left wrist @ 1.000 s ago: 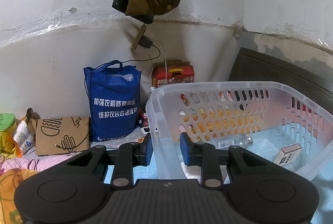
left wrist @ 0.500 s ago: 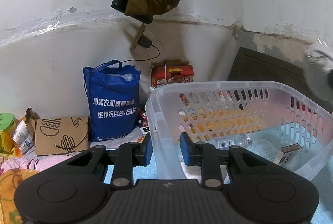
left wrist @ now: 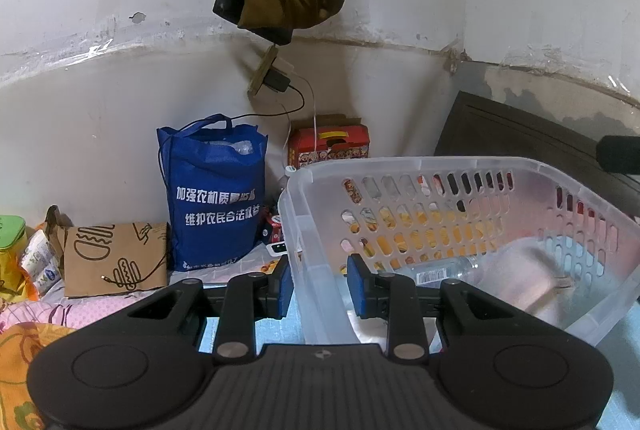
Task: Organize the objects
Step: 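Grasp the white-and-orange tube on the table with the right gripper, then lift the tube into the basket and open the right gripper, then grasp the purple carton with the right gripper, then carry the purple carton into the basket and open the right gripper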
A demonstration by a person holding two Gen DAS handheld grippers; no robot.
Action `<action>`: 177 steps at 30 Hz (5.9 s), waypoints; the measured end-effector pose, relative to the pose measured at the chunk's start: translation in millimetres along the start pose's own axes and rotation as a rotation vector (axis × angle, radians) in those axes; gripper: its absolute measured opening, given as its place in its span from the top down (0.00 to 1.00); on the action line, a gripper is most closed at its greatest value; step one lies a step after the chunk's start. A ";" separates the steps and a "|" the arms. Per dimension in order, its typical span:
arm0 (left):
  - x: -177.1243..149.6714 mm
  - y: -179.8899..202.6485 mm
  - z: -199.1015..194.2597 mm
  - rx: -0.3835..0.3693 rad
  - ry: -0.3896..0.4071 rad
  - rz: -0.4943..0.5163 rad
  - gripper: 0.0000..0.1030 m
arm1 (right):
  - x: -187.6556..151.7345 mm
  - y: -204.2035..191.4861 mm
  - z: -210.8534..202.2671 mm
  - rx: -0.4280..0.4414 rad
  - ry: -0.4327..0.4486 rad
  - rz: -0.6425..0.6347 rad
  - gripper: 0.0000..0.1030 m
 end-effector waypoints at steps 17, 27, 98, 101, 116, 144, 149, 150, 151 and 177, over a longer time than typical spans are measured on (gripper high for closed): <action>-0.8 0.5 -1.0 0.012 0.001 0.008 0.68 | -135.5 -28.3 -70.6 0.076 -0.081 0.042 0.05; -0.3 1.0 -1.8 0.014 0.004 0.008 0.68 | -197.8 -61.9 -81.4 0.060 -0.074 0.080 0.05; 0.7 1.9 -0.1 0.004 0.008 -0.003 0.67 | -19.3 3.8 -89.4 0.009 0.123 -0.074 0.23; 0.4 2.0 0.0 0.005 0.008 -0.001 0.67 | 5.9 5.4 -54.4 -0.004 0.071 -0.065 0.23; -0.3 0.7 -0.6 0.000 0.007 -0.004 0.66 | 7.8 11.3 23.0 -0.038 -0.064 -0.047 0.05; -0.5 -0.8 0.2 0.004 0.013 -0.005 0.66 | -158.9 -49.6 -81.8 0.106 -0.033 0.028 0.00; -0.6 -1.0 0.1 0.004 0.013 -0.005 0.66 | -180.2 -67.0 -84.6 0.147 -0.045 0.016 0.00; -0.7 -1.0 0.1 0.003 0.013 -0.005 0.66 | -182.5 -68.8 -83.1 0.170 -0.047 0.029 0.00; -0.7 -1.0 0.2 0.003 0.013 -0.005 0.66 | -185.2 -72.1 -81.6 0.195 -0.055 0.039 0.00; 0.2 -1.1 -0.3 -0.003 0.017 -0.006 0.65 | -196.2 -112.8 -63.5 0.202 -0.043 -0.030 0.46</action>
Point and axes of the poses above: each gripper's, at about its wrist camera, not at the fingertips, and z roughly the way its jaws point, y to its right, x to its top, the point moved 1 cm from there along z, roughly the way its jaws point, and after that the axes turned 2 degrees about -y, right-handed, at the moved point
